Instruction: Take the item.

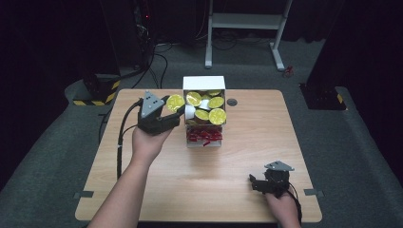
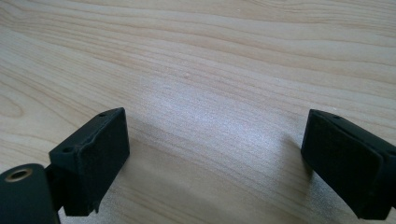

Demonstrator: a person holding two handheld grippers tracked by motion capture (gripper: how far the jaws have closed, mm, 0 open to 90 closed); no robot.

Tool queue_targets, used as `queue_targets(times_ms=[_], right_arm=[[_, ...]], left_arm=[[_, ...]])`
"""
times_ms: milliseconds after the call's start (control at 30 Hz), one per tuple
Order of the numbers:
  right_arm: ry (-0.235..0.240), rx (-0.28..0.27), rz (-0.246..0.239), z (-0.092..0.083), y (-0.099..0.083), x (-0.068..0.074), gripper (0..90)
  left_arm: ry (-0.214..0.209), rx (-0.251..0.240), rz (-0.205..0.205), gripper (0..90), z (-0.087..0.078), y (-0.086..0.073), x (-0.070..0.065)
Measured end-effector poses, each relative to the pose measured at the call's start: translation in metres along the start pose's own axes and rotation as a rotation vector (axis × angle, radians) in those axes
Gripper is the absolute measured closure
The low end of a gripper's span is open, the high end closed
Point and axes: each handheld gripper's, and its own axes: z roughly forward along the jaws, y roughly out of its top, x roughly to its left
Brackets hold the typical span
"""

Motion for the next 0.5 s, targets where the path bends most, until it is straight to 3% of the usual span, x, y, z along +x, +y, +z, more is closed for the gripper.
queue_targets(times_ms=[500], right_arm=[[0.0, 0.0, 0.0, 0.0, 0.0, 0.0, 7.6]], left_arm=[[0.06, 0.043, -0.069, 38.1, -0.011, -0.043, 0.035]])
